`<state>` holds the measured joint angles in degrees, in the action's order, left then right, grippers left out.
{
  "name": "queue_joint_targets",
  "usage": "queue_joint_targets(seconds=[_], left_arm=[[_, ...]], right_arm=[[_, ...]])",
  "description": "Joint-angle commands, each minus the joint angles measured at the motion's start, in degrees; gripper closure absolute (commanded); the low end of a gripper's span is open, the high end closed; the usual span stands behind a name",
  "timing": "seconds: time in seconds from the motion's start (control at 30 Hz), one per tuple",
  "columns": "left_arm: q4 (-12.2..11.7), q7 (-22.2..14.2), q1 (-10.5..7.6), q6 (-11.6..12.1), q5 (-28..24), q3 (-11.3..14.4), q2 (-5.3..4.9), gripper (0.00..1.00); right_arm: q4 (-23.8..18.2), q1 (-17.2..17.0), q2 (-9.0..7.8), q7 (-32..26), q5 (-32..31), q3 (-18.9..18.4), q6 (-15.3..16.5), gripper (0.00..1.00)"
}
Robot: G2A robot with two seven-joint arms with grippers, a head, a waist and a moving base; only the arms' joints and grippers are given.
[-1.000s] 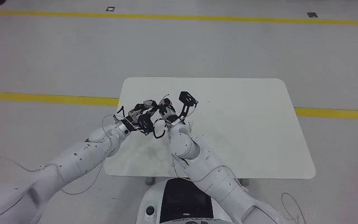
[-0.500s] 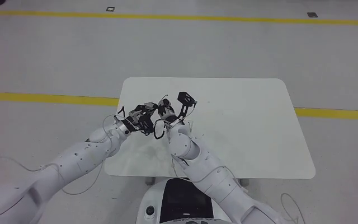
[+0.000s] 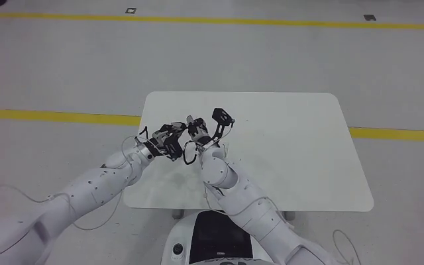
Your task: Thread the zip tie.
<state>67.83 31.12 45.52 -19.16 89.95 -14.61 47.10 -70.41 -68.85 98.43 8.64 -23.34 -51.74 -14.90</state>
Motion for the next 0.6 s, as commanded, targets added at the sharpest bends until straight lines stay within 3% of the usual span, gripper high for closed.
queue_joint_targets(seconds=[0.0, 0.27, 0.43, 0.57], left_arm=[[-0.1, 0.3, -0.04, -0.1, 0.0, 0.0, -0.09, 1.0], [-0.4, 2.2, 0.0, 0.2, 0.0, -0.7, -0.61, 1.0], [-0.6, 4.0, 0.34, 1.2, 0.0, -1.6, -1.03, 1.0], [-0.9, 5.4, 0.26, 1.0, 0.0, -2.0, -1.22, 1.0]], right_arm=[[-0.6, -0.4, -0.14, 0.0, -0.4, -0.5, 0.0, 0.0], [-3.9, -2.7, -1.21, -2.1, -2.2, -3.9, 0.3, 0.0], [-6.1, -3.8, -2.16, -9.1, -1.3, -6.5, 1.9, 0.0], [-6.2, -3.9, -2.22, -9.6, -1.0, -6.7, 2.0, 0.0]])
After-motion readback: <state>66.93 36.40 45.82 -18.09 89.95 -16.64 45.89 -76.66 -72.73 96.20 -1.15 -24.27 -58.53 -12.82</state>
